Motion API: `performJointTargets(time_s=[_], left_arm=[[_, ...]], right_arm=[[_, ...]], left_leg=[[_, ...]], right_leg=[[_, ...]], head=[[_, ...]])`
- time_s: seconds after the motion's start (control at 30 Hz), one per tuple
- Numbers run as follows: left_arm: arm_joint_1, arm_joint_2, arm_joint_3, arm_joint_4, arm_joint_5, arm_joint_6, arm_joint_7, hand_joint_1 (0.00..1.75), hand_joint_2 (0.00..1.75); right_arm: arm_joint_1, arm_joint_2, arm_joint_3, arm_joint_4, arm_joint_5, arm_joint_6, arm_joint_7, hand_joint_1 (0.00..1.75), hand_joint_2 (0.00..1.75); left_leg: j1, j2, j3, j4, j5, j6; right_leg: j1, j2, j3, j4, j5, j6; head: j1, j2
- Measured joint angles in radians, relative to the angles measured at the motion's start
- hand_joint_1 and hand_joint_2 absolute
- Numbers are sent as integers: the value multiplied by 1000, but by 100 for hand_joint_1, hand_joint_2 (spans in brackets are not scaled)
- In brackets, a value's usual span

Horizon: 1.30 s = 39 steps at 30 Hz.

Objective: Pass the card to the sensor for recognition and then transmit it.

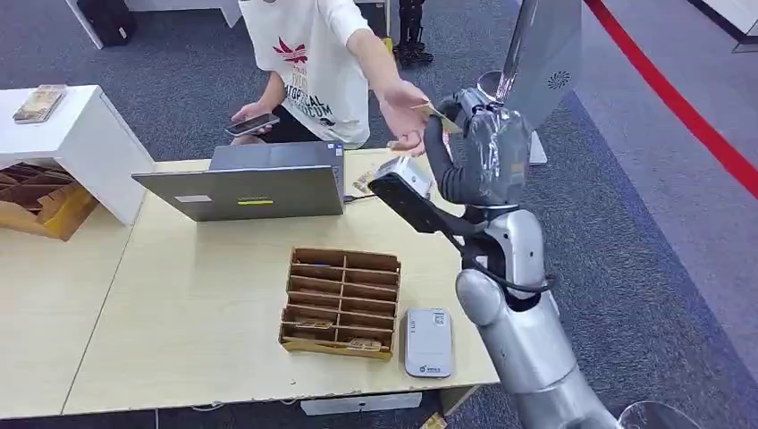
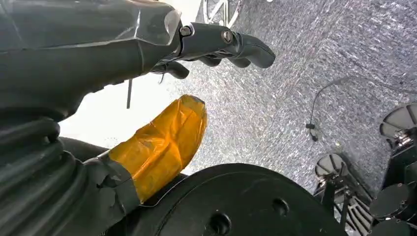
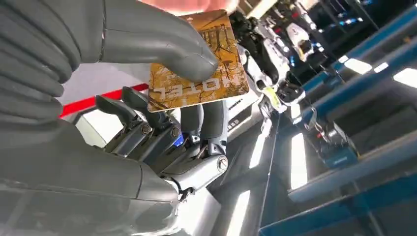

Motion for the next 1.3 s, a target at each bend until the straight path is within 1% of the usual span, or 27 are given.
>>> performJointTargets(time_s=[0.23, 0.27, 0.3, 0.33, 0.37, 0.4, 0.43, 0.47, 0.63, 0.77, 0.8, 0.83, 0.93, 0.97, 1.0, 1.1, 1.17, 1.23, 1.3], left_arm=[[0, 5, 0, 0, 0, -6, 11, 0, 175], [0, 5, 0, 0, 0, -6, 11, 0, 175], [0, 5, 0, 0, 0, -6, 11, 0, 175], [0, 5, 0, 0, 0, -6, 11, 0, 175], [0, 5, 0, 0, 0, -6, 11, 0, 175], [0, 5, 0, 0, 0, -7, 12, 0, 175], [0, 5, 0, 0, 0, -7, 13, 0, 175], [0, 5, 0, 0, 0, -7, 13, 0, 175], [0, 5, 0, 0, 0, -8, 16, 0, 175], [-1, 5, 0, 0, 0, -8, 16, 0, 175], [-1, 5, 0, 0, 0, -8, 16, 0, 175], [-1, 5, 0, 0, 0, -9, 16, 0, 175], [0, 5, 0, 0, 0, -13, 15, 0, 175], [0, 5, 0, 0, 0, -16, 15, 0, 175], [0, 5, 0, 0, 0, -18, 15, 0, 175], [0, 5, 0, 0, 0, -21, 12, 0, 175], [1, 5, 0, 0, 0, -21, 8, 0, 175], [1, 5, 0, 0, 0, -22, 3, 0, 175], [2, 5, 0, 0, 0, -24, -4, 0, 175]], right_arm=[[-73, 10, 16, 114, 29, 37, 27, 175, 175], [-79, 12, 20, 130, 38, 43, 29, 161, 175], [-83, 13, 24, 142, 43, 50, 33, 161, 175], [-88, 15, 29, 156, 47, 55, 37, 148, 175], [-91, 16, 34, 172, 50, 59, 38, 110, 175], [-92, 18, 38, 182, 54, 64, 40, 31, 175], [-93, 21, 45, 196, 60, 71, 42, 0, 175], [-93, 23, 51, 209, 64, 75, 45, 0, 0], [-95, 35, 76, 260, 48, 133, 51, 0, 0], [-85, 54, 105, 278, -57, 224, -4, 0, 0], [-80, 60, 117, 277, -109, 267, -24, 0, 0], [-74, 63, 127, 275, -183, 327, -47, 0, 0], [-55, 64, 178, 260, -467, 534, -125, 0, 0], [-50, 63, 197, 255, -550, 577, -146, 0, 0], [-43, 59, 217, 247, -617, 605, -165, 0, 0], [-25, 41, 269, 216, -797, 659, -207, 0, 0], [7, 18, 298, 176, -910, 683, -235, 0, 0], [42, -4, 319, 137, -990, 700, -263, 0, 0], [79, -23, 324, 92, -1075, 723, -294, 0, 0]], left_leg=[[0, -1, 0, 0, 0, 0], [0, -1, 0, 0, 0, 0], [0, -1, 0, 0, 0, 0], [0, -1, 0, 0, 0, 0], [0, -1, 0, 0, 0, 0], [0, -1, 0, 0, 0, 0], [0, -1, 0, 0, 0, 0], [0, -1, 0, 0, 0, 0], [0, -1, 0, 0, 0, 0], [0, -1, 0, 0, 0, 0], [0, -1, 0, 0, 0, 0], [0, -1, 0, 0, 0, 0], [0, 0, 0, 0, 0, 0], [0, 0, 0, 0, 0, 0], [0, -1, 0, 0, 0, 0], [0, 0, 0, 0, 0, 0], [0, -1, -1, 0, 0, 0], [-1, -1, -1, 0, 0, 0], [-1, -1, -1, 0, 0, 0]], right_leg=[[0, 0, 0, 0, 0, 0], [0, 0, 0, 0, 0, 0], [0, 0, 0, 0, 0, 0], [0, 0, 0, 0, 0, 0], [0, 0, 0, 0, 0, 0], [0, 0, 0, 0, 0, 0], [0, 0, 0, 0, 0, 0], [0, 0, 0, 0, 0, 0], [0, 0, 0, 0, 0, 0], [0, 0, -1, 0, 0, 0], [0, 0, -1, 0, 0, 0], [0, 0, -1, 0, 0, 0], [0, 0, -2, 0, 0, 0], [0, 0, -2, 0, 0, 0], [0, 0, -2, 0, 0, 0], [0, 0, -2, 0, 0, 0], [0, 0, -2, 0, 0, 0], [-1, 0, -2, 0, 0, 0], [-1, 0, -2, -1, 0, 0]], head=[[1, 0], [1, 0], [0, 0], [1, 0], [1, 0], [1, 0], [1, 0], [1, 0], [1, 0], [0, 0], [1, 0], [0, 0], [1, 0], [0, 0], [1, 0], [1, 0], [1, 0], [1, 0], [1, 0]])
